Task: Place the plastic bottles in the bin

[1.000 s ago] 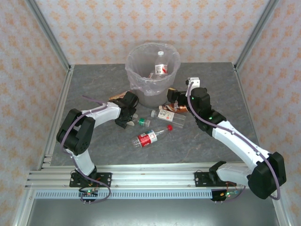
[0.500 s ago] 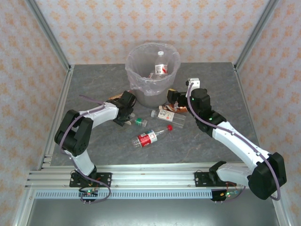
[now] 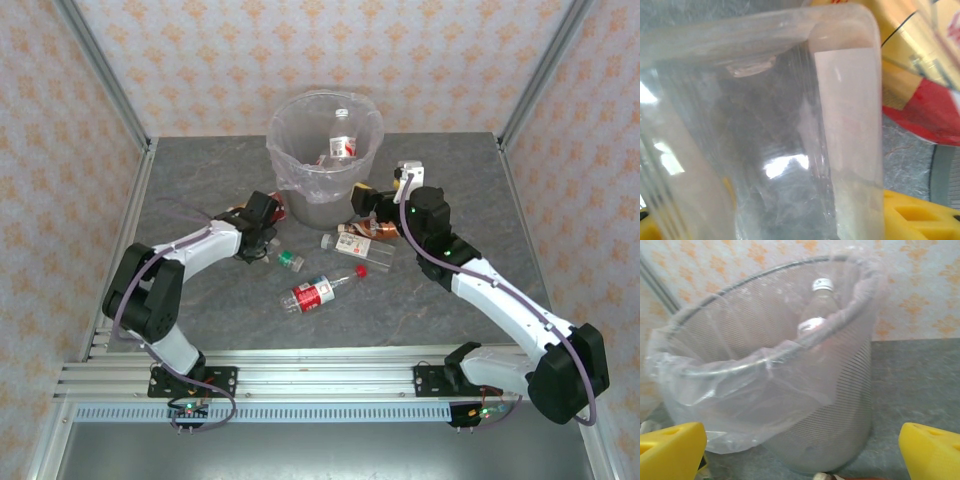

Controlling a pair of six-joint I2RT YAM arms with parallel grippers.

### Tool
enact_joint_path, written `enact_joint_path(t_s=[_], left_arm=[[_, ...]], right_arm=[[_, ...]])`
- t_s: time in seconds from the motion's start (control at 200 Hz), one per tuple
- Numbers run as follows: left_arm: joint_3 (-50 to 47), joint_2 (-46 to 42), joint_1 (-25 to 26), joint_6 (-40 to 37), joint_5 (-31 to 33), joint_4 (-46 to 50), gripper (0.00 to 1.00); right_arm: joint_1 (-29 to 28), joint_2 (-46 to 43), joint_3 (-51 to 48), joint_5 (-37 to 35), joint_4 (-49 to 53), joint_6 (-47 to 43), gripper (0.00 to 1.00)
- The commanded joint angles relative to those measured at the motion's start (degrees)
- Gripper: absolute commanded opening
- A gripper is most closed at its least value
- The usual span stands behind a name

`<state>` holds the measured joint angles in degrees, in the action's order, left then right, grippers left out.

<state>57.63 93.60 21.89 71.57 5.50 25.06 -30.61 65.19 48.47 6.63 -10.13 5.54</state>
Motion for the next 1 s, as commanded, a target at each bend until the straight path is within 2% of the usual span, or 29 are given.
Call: enact_joint_path(t_s=[0.0, 0.41, 0.651, 0.996], left_arm=[[-1.0, -3.91, -0.79, -4.99, 3.41, -2.13, 0.51], [-0.76, -13.02, -2.2, -11.19, 8.27, 0.84, 0.5], [0.35, -19.17, -2.75, -15.5, 14.55, 3.67, 0.49], [4.57, -23.53, -3.71, -23.49, 15.99, 4.4, 0.49]], right_arm=[[0.11, -0.19, -1.18, 7.4, -6.26, 0.56, 0.99], [0.05, 0.03, -1.37, 7.72, -7.81, 1.28, 0.99], [0.11, -0.07, -2.1, 6.02, -9.09, 1.89, 0.99], [0.11, -0.65, -2.78, 5.61, -9.73, 2.37, 0.99]])
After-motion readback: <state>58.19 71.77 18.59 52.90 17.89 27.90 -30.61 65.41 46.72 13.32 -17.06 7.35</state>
